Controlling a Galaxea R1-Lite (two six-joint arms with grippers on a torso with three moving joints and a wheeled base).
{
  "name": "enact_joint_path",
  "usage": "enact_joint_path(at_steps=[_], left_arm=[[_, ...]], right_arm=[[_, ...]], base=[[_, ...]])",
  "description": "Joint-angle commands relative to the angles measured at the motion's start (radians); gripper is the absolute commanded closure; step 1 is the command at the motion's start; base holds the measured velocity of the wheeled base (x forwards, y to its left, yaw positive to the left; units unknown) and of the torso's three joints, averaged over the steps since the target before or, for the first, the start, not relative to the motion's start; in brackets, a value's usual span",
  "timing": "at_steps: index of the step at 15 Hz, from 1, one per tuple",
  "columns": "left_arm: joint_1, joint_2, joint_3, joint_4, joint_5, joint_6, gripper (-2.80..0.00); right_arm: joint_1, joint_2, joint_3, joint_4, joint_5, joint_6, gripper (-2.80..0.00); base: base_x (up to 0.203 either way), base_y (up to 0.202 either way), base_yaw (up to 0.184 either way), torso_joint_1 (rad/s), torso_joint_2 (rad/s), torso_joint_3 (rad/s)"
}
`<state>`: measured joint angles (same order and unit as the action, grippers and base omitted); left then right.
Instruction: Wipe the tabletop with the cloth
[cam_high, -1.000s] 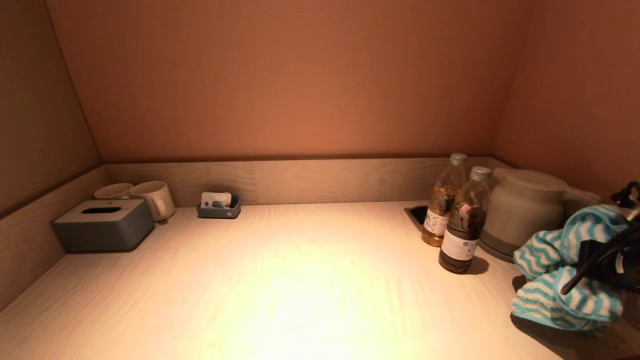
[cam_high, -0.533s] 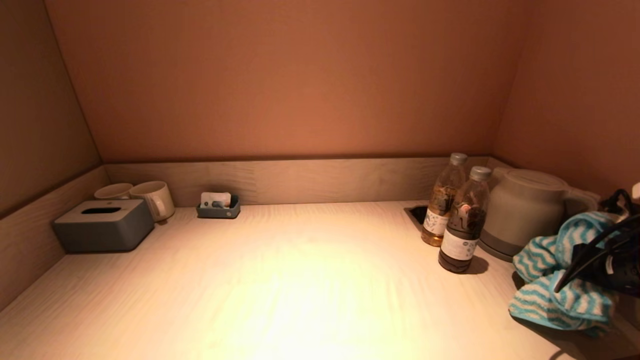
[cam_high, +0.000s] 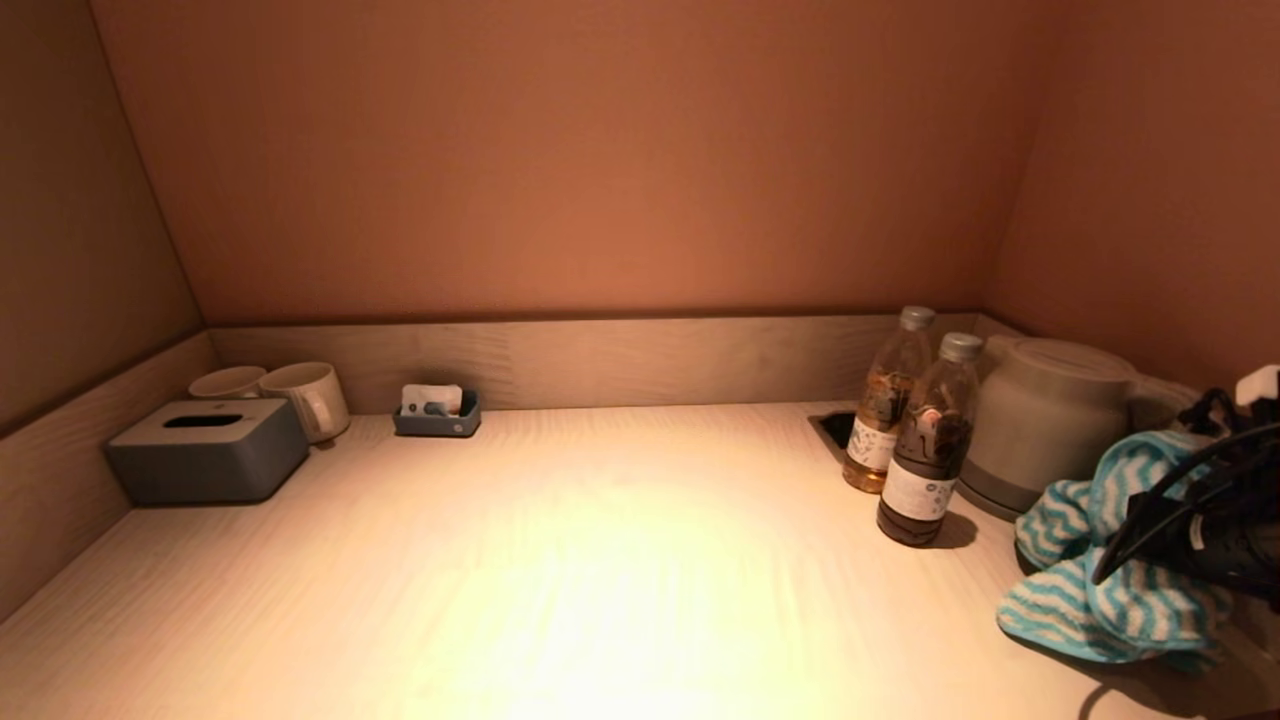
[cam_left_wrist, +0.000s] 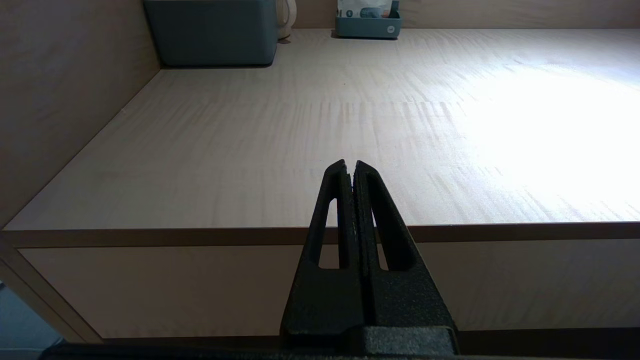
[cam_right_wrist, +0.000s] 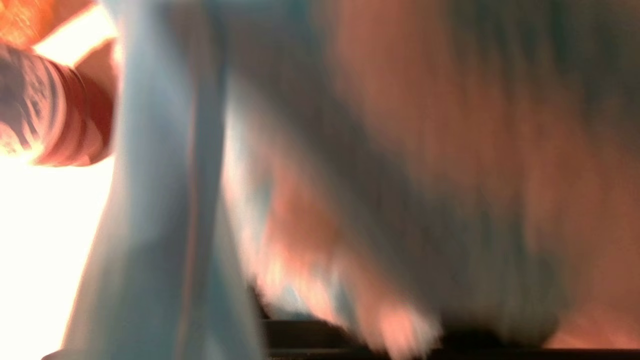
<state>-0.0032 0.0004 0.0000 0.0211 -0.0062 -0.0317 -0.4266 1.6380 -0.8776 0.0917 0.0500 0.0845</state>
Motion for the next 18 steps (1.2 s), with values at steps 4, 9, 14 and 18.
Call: enact_joint_path(at_steps=[4,9,14,18], left_arm=[[0.000,0.000,0.000,0.000,0.000,-0.001,0.00],[0.000,0.000,0.000,0.000,0.000,-0.001,0.00],[0.000,0.000,0.000,0.000,0.000,-0.001,0.00],[0.000,0.000,0.000,0.000,0.000,-0.001,0.00]], right_arm=[[0.001,-0.040,-0.012,0.013,0.002,-0.003,-2.80],[0.004,-0.231,0.003,0.100,0.041,-0.048,-2.80],[0.006,-0.426,0.002,0.172,0.090,-0.110,-2.80],[0.005,-0.572,0.005,0.174,0.140,-0.127,-2.80]], base=[[0.000,0.000,0.000,0.000,0.00,0.000],[0.000,0.000,0.000,0.000,0.00,0.000],[0.000,0.000,0.000,0.000,0.00,0.000],[0.000,0.000,0.000,0.000,0.00,0.000]])
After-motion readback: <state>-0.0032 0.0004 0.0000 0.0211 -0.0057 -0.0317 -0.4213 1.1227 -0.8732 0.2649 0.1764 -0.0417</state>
